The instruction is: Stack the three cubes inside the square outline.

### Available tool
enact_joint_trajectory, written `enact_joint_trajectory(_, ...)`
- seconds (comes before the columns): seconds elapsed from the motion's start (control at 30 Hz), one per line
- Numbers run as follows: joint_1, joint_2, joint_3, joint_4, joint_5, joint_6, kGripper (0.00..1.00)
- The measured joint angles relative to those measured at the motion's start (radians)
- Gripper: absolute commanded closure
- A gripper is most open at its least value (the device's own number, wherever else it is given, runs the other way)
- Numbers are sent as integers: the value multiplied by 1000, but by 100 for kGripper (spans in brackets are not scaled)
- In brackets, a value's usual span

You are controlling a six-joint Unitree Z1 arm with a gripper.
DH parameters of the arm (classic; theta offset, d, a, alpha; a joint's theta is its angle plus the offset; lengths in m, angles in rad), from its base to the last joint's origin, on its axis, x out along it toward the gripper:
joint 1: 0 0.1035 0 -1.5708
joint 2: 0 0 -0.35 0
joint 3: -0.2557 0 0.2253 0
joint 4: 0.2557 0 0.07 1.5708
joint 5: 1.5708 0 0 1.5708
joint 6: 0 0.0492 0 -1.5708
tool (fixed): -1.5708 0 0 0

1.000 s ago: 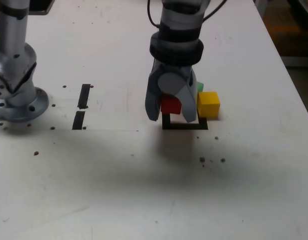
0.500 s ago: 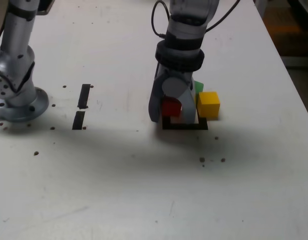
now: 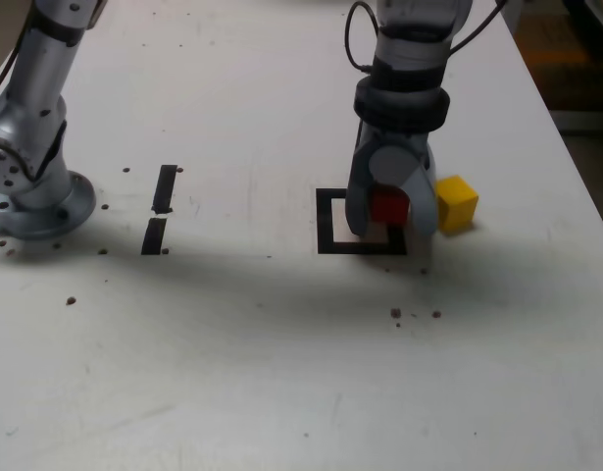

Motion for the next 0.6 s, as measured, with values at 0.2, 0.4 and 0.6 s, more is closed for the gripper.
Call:
enact_joint_trajectory(0.2,10,1,26,11,5,6,100)
enact_joint_trajectory(0.4,59,-37,35,10,65,34,100)
enact_joint_trajectory(0.6,122,-73,33,-33,156,119,100)
